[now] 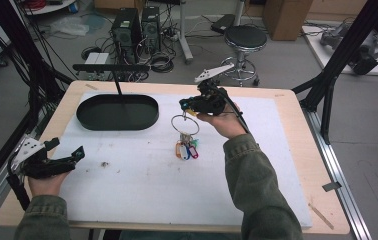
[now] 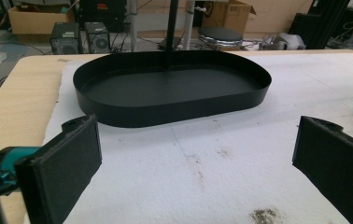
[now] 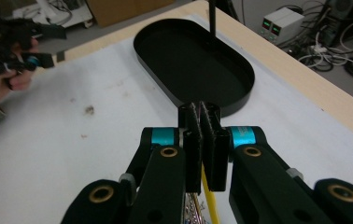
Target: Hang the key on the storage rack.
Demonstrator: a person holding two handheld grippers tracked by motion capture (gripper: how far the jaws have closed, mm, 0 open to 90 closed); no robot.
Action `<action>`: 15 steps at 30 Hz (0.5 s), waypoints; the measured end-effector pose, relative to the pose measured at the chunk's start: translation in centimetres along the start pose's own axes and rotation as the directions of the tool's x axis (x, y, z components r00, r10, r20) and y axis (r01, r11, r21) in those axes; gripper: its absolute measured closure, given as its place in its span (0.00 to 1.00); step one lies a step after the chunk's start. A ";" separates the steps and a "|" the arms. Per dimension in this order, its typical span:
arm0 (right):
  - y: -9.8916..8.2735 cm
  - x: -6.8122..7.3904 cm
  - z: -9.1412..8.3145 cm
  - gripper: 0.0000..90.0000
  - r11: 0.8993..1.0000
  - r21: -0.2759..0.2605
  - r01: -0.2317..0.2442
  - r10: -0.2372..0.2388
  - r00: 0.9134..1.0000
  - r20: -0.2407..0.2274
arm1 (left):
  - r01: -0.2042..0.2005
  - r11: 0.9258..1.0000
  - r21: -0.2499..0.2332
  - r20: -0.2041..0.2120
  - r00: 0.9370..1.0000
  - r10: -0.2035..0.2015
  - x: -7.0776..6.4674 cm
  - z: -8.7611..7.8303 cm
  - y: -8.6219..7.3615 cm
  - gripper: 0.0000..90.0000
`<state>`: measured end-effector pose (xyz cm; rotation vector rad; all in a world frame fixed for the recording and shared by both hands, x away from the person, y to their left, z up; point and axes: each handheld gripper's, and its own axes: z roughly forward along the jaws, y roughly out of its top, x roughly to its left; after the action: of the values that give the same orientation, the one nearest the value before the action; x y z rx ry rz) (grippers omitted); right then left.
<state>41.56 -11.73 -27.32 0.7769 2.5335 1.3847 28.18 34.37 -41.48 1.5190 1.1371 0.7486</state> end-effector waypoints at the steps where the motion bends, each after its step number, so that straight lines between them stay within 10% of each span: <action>1: 0.1 0.0 0.0 0.98 1.000 0.001 0.000 0.000 1.000 -0.002 | -0.001 1.000 0.002 -0.001 1.000 0.001 0.0 0.1 0.0 0.02; 15: 3.8 0.0 1.1 0.98 0.999 -0.033 0.009 -0.010 0.999 -0.043 | -0.001 1.000 0.004 -0.003 1.000 0.001 0.2 0.1 -0.1 0.02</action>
<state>43.37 -9.26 -24.82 0.7361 2.5362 1.4513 28.33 34.48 -41.61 1.5227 1.1408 0.7500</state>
